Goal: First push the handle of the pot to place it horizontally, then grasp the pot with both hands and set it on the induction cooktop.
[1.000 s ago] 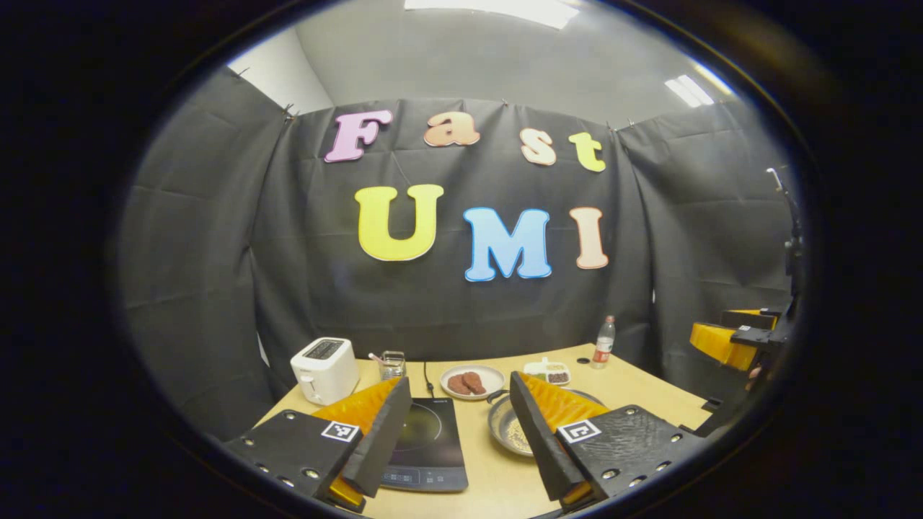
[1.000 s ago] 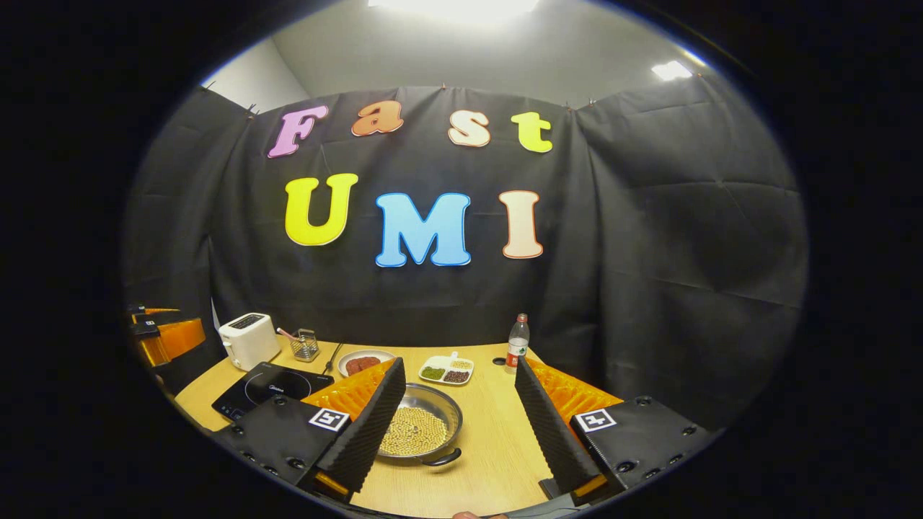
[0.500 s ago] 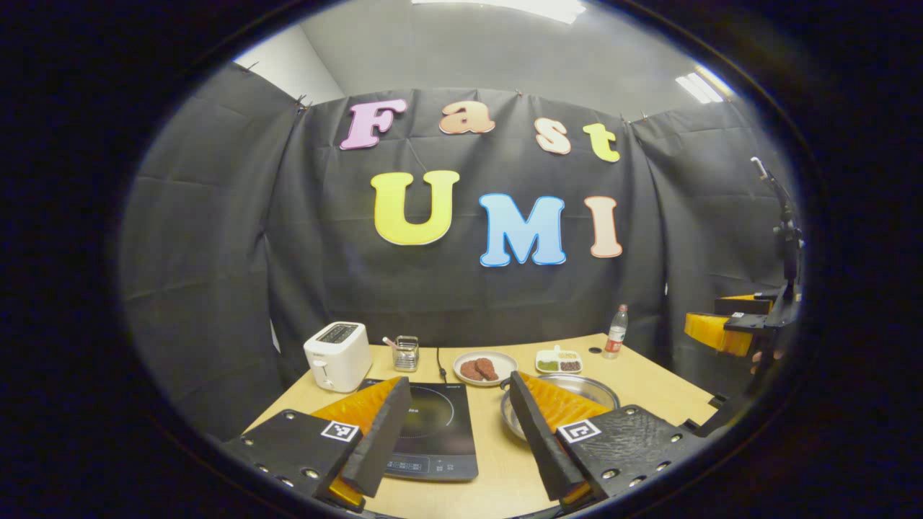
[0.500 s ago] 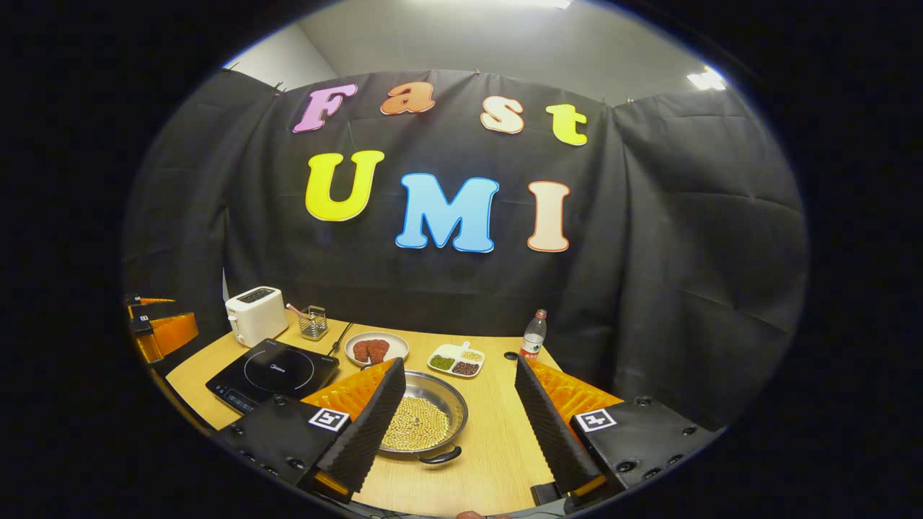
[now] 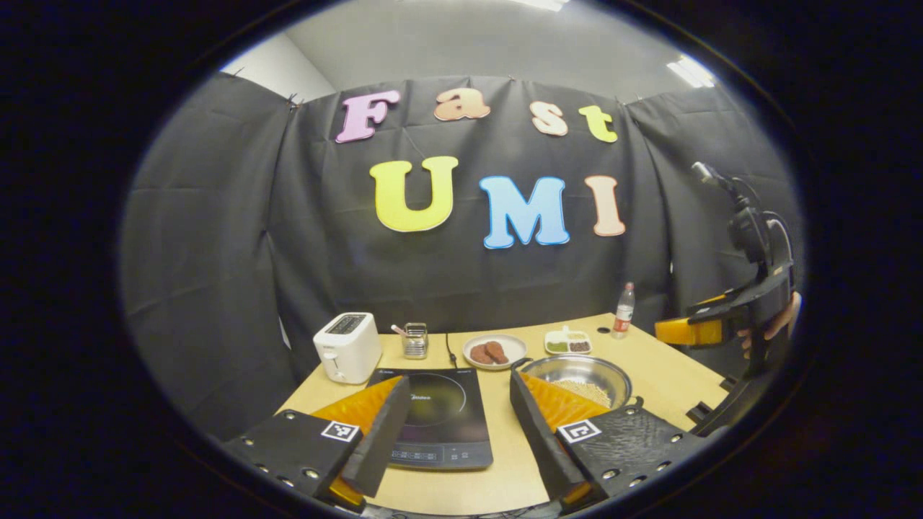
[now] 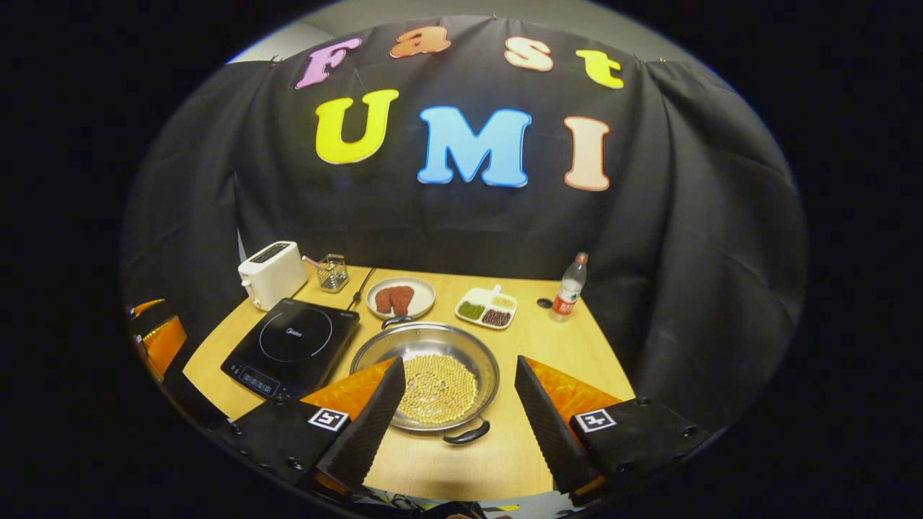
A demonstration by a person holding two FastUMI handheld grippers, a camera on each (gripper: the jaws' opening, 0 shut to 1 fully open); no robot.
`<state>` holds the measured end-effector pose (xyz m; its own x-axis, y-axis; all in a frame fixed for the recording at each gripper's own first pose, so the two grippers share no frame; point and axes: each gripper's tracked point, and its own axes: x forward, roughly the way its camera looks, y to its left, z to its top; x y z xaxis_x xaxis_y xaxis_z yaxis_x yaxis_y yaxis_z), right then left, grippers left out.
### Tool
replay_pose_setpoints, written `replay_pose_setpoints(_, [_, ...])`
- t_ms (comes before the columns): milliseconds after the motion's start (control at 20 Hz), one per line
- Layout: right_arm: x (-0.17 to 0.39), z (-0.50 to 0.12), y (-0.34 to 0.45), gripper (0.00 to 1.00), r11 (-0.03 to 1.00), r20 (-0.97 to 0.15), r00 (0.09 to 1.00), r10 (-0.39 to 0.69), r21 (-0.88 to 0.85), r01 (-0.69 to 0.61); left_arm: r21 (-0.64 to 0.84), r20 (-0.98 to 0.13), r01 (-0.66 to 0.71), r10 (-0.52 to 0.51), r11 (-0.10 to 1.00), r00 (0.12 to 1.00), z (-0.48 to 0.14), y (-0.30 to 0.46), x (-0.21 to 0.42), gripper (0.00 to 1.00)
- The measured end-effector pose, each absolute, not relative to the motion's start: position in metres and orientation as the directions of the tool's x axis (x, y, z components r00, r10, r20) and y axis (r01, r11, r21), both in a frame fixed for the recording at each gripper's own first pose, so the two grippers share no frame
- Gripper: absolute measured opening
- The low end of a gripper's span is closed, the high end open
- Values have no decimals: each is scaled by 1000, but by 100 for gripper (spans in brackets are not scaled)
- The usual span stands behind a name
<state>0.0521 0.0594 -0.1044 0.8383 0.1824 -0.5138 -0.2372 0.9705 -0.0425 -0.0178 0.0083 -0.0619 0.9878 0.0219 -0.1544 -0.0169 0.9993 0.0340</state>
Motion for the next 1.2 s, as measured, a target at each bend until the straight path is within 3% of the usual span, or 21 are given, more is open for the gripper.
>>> replay_pose_setpoints(250, [40,-163,67,94,960,-690,687,228,44,-275,0,-204,-5,5,1000,979,-76,-10,-17,82])
replay_pose_setpoints(300, [33,-174,70,90,958,-715,656,242,67,-280,-1,-210,-8,8,1000,978,-77,-12,-14,82])
replay_pose_setpoints(350, [31,-183,74,78,955,-735,630,252,84,-284,-2,-213,-14,13,1000,977,-77,-13,-12,84])
replay_pose_setpoints(400, [31,-191,78,73,952,-747,611,262,95,-292,-4,-214,-19,18,1000,977,-79,-14,-10,84])
replay_pose_setpoints(450, [31,-198,79,50,948,-760,595,263,91,-304,-4,-217,-28,26,1000,976,-78,-14,-8,84])
replay_pose_setpoints(550, [30,-215,82,22,935,-787,554,272,80,-345,-7,-231,-60,57,998,971,-81,-11,-3,82])
replay_pose_setpoints(600, [25,-221,85,17,926,-802,524,286,90,-368,-20,-238,-86,79,996,968,-82,-9,-2,87])
replay_pose_setpoints(650, [23,-227,91,9,912,-809,494,318,118,-392,-39,-239,-111,99,993,966,-81,-7,-1,82])
replay_pose_setpoints(750, [17,-236,93,10,897,-825,444,349,156,-414,-72,-247,-159,137,985,959,-82,-5,2,82])
replay_pose_setpoints(850, [21,-253,105,2,873,-832,392,393,203,-444,-96,-270,-206,173,974,947,-90,-2,4,82])
replay_pose_setpoints(950, [19,-262,110,2,853,-834,344,431,254,-455,-112,-291,-237,196,965,936,-95,-1,3,82])
replay_pose_setpoints(1200, [29,-291,100,2,852,-855,311,415,245,-462,-129,-333,-305,248,944,910,-104,9,0,84])
